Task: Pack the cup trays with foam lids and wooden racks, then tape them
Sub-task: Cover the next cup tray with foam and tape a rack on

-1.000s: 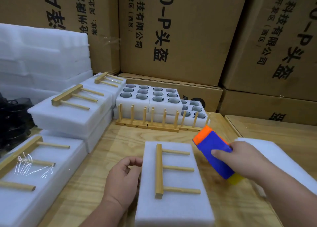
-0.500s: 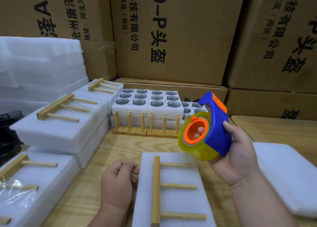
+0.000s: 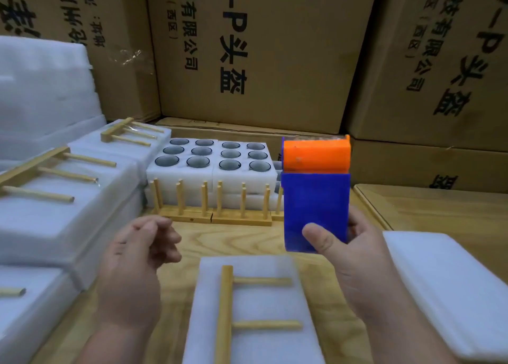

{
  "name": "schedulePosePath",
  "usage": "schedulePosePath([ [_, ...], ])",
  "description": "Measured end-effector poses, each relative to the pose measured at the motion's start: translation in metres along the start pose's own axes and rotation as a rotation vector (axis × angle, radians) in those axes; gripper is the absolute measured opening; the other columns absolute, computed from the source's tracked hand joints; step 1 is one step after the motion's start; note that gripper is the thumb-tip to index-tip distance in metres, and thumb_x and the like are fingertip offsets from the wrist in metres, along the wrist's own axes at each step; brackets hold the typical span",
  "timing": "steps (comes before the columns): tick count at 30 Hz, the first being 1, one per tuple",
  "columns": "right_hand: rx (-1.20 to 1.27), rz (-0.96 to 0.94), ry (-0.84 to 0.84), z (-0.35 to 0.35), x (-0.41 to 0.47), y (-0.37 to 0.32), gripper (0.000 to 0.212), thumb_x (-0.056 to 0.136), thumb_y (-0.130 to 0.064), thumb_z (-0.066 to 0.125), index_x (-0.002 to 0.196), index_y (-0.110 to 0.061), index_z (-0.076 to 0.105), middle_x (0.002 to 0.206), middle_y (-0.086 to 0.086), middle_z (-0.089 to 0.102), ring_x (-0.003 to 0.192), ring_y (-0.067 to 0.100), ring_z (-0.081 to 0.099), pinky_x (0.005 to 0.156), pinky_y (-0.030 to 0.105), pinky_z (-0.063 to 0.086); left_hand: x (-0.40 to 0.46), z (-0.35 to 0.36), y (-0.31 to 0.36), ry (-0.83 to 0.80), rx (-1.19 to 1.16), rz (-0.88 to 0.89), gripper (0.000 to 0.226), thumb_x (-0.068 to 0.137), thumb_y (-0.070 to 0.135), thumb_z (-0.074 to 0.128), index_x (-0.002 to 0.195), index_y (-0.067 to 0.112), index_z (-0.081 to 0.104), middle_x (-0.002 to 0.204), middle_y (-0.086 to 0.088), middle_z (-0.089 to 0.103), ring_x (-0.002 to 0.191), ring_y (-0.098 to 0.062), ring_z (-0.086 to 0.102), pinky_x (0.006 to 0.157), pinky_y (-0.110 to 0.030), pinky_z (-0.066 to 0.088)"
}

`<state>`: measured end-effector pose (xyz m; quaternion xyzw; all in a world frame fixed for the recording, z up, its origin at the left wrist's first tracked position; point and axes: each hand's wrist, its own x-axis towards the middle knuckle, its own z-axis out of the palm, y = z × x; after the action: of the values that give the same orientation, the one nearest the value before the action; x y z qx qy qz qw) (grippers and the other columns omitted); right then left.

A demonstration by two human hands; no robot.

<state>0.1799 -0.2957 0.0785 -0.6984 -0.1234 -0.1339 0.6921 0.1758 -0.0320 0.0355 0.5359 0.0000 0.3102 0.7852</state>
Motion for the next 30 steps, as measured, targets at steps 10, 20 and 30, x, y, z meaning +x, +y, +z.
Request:
schedulePosePath([
  [10, -0.253, -0.166, -0.150, 0.000, -0.003, 0.014, 0.055, 0.069, -0.029, 0.084, 0.120, -0.040, 0.067, 0.124, -0.008, 0.070, 0.112, 0.014, 0.066, 0.090, 0.031, 0.053, -0.017, 0.031, 0.063, -0.444, 0.416, 0.193, 0.037, 0.076, 0.052, 0.067, 0.113, 0.048, 0.070, 0.117, 0.012, 0.073, 0.102, -0.009, 0.068, 0.086, -0.026, 0.052],
  [20, -0.391, -0.193, -0.224, 0.003, -0.005, 0.015, 0.057, 0.068, -0.031, 0.083, 0.123, -0.029, 0.069, 0.139, -0.010, 0.062, 0.129, 0.012, 0.055, 0.102, 0.027, 0.045, -0.025, 0.037, 0.069, -0.634, 0.514, 0.298, 0.033, 0.086, 0.042, 0.069, 0.117, 0.033, 0.071, 0.124, 0.019, 0.068, 0.123, -0.007, 0.061, 0.098, -0.011, 0.041],
  [30, -0.456, -0.239, -0.213, 0.000, -0.004, 0.012, 0.057, 0.069, -0.044, 0.080, 0.125, -0.043, 0.066, 0.141, -0.021, 0.058, 0.135, 0.003, 0.048, 0.102, 0.027, 0.046, -0.020, 0.033, 0.070, -0.585, 0.415, 0.223, 0.031, 0.085, 0.046, 0.064, 0.115, 0.041, 0.071, 0.120, 0.013, 0.073, 0.116, -0.017, 0.066, 0.095, -0.034, 0.050],
])
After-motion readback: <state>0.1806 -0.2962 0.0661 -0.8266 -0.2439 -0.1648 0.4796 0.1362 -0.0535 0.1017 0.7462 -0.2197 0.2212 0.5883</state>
